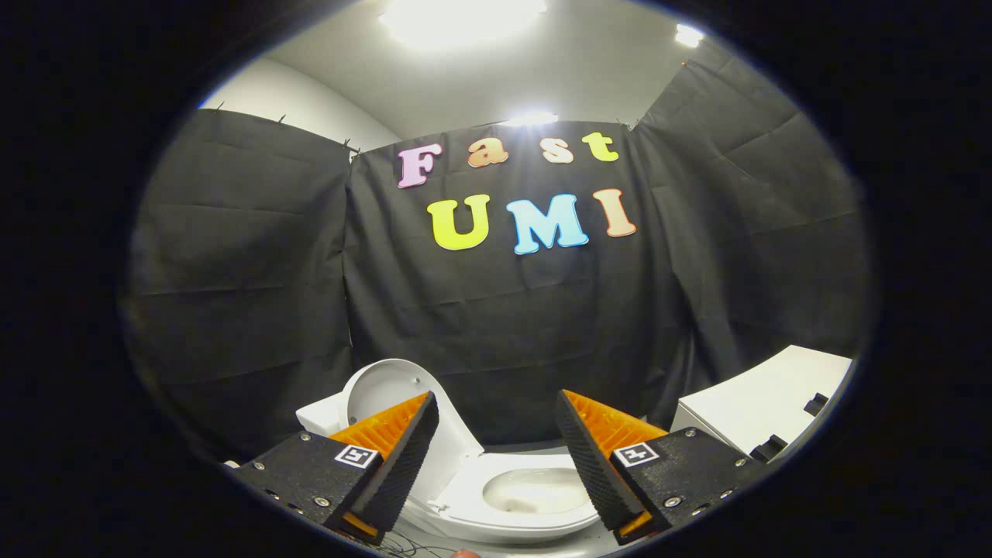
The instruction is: Open the toilet lid.
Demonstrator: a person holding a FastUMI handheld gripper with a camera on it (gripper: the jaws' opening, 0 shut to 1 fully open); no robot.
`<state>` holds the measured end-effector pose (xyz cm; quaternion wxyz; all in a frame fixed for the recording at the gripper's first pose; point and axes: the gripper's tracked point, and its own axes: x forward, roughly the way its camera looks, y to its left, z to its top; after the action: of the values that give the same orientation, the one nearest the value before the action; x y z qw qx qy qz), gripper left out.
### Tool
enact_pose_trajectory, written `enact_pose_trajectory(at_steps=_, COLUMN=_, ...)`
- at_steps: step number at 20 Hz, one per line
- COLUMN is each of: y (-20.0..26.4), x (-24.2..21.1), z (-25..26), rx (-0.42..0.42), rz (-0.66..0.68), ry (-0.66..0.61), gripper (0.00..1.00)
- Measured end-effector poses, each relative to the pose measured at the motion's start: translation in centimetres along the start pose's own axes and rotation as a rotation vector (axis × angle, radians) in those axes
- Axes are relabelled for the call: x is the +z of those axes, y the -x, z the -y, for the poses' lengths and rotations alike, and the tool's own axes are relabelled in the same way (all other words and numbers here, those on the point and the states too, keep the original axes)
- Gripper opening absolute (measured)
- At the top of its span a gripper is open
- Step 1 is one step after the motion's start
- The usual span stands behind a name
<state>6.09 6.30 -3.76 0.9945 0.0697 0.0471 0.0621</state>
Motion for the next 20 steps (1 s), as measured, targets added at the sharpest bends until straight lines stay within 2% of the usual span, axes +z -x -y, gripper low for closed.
enact_pose_trajectory(at_steps=5, y=2.2, x=1.2, z=3.4, rx=-0.020, rz=0.050, ry=-0.037, gripper=0.95)
enact_pose_trajectory(at_steps=10, y=5.3, x=2.8, z=6.0, rx=-0.049, rz=0.105, ry=0.014, gripper=0.96)
enact_pose_trajectory(at_steps=16, y=8.4, x=3.6, z=7.5, rx=-0.098, rz=0.115, ry=0.034, gripper=0.95)
enact_pose_trajectory(at_steps=20, y=9.2, x=2.6, z=6.8, rx=-0.093, rz=0.082, ry=0.039, gripper=0.95)
